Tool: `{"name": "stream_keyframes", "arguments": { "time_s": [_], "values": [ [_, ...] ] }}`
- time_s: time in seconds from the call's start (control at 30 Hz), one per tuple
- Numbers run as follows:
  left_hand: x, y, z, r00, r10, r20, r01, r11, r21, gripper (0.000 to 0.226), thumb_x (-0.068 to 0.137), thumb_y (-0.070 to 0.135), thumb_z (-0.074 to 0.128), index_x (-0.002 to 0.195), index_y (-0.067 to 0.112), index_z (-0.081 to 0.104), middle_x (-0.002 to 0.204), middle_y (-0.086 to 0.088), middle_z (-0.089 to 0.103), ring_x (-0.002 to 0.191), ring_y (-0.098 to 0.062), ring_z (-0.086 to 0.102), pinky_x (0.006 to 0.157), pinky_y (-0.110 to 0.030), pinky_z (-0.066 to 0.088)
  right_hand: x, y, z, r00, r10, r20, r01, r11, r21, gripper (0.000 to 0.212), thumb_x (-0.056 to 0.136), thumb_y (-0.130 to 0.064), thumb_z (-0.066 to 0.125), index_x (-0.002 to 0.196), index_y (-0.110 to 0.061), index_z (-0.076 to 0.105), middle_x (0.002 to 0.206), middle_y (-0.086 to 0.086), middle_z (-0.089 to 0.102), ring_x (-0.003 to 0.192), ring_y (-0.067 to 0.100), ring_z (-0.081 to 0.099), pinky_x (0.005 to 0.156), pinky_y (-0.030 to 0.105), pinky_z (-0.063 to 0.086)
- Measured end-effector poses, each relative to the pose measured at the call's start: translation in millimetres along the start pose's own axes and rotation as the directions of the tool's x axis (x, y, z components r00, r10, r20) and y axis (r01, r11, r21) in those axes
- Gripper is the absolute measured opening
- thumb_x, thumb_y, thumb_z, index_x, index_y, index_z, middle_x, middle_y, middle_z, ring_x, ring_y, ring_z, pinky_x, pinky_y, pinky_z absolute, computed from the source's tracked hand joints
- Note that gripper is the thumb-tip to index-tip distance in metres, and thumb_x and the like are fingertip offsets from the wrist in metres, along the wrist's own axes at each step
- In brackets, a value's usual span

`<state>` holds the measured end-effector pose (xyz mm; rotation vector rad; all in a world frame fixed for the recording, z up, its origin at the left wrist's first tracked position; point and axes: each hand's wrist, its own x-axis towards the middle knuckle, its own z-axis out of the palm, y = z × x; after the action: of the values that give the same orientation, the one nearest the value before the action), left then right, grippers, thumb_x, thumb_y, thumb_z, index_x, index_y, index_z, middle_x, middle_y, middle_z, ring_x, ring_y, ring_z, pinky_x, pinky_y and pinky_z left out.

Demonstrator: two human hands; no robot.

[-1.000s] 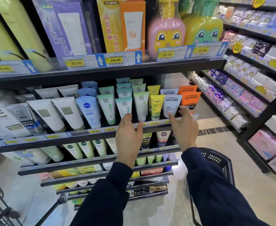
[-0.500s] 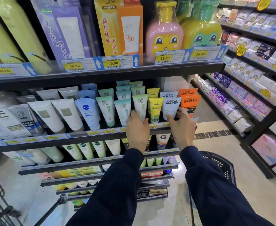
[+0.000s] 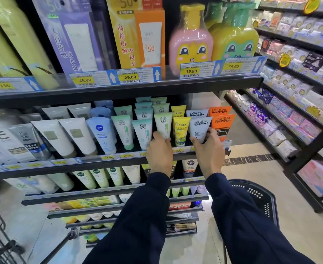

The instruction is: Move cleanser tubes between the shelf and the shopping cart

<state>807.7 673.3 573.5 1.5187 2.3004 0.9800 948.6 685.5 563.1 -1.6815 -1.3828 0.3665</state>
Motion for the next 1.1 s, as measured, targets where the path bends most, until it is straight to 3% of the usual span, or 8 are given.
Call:
{"name": "stream_keyframes", "arguments": {
  "time_s": [0.2, 0.47, 0.77, 0.87, 1.03, 1.1],
  "values": [
    [-2, -1, -4, 0.999, 0.022, 0.025, -0.023, 0.998, 0.051, 0.031, 0.102, 0.032, 0.059, 0.117, 0.006, 0.049, 0.105, -0.018, 0.069, 0.098, -0.040, 0.068, 0.074, -0.048, 0.057, 0, 2, -1, 1.000, -0.012, 0.002, 0.012, 1.000, 0.005, 0.052, 0.087, -0.039, 0.081, 0.127, -0.022, 0.053, 0.125, 0.002, 0.071, 0.108, 0.030, 0.069, 0.081, 0.050, 0.060],
    [-5, 2, -11, 0.998, 0.002, 0.056, -0.006, 0.998, 0.068, 0.032, 0.100, 0.029, 0.061, 0.119, 0.007, 0.047, 0.111, -0.017, 0.069, 0.104, -0.039, 0.067, 0.079, -0.047, 0.056, 1, 4, 0, 0.999, -0.021, 0.026, 0.021, 1.000, -0.004, 0.053, 0.089, -0.039, 0.079, 0.131, -0.017, 0.054, 0.127, 0.005, 0.070, 0.111, 0.029, 0.067, 0.081, 0.039, 0.057],
    [-10, -1, -15, 0.997, 0.033, 0.064, -0.040, 0.993, 0.109, 0.033, 0.103, 0.034, 0.057, 0.119, 0.007, 0.048, 0.112, -0.015, 0.067, 0.104, -0.037, 0.067, 0.075, -0.043, 0.051, -3, 10, 0, 0.997, -0.077, 0.030, 0.077, 0.997, 0.005, 0.050, 0.092, -0.037, 0.077, 0.134, -0.021, 0.054, 0.126, 0.002, 0.069, 0.112, 0.026, 0.066, 0.089, 0.047, 0.058],
    [-17, -5, -18, 0.996, 0.074, 0.045, -0.077, 0.994, 0.074, 0.032, 0.103, 0.034, 0.057, 0.119, 0.007, 0.048, 0.113, -0.014, 0.066, 0.103, -0.036, 0.067, 0.074, -0.044, 0.051, -8, 14, -2, 0.996, -0.088, 0.025, 0.087, 0.996, 0.021, 0.051, 0.093, -0.042, 0.074, 0.137, -0.026, 0.052, 0.130, -0.003, 0.067, 0.114, 0.022, 0.066, 0.091, 0.049, 0.058],
    [-40, -27, -33, 0.977, 0.206, -0.063, -0.202, 0.977, 0.064, 0.042, 0.105, 0.033, 0.054, 0.137, 0.006, 0.050, 0.122, -0.014, 0.067, 0.105, -0.036, 0.067, 0.077, -0.046, 0.054, -28, 9, -7, 0.990, -0.140, -0.026, 0.139, 0.990, -0.010, 0.051, 0.101, -0.033, 0.065, 0.146, -0.014, 0.051, 0.135, 0.006, 0.064, 0.117, 0.029, 0.063, 0.096, 0.041, 0.050],
    [-46, -42, -44, 0.962, 0.229, -0.145, -0.223, 0.973, 0.059, 0.042, 0.104, 0.032, 0.057, 0.136, 0.005, 0.054, 0.118, -0.014, 0.069, 0.099, -0.037, 0.069, 0.073, -0.045, 0.054, -39, -2, -6, 0.989, -0.144, -0.018, 0.145, 0.989, 0.006, 0.050, 0.101, -0.035, 0.063, 0.146, -0.014, 0.053, 0.135, 0.006, 0.064, 0.117, 0.027, 0.064, 0.096, 0.040, 0.050]
  ]
}}
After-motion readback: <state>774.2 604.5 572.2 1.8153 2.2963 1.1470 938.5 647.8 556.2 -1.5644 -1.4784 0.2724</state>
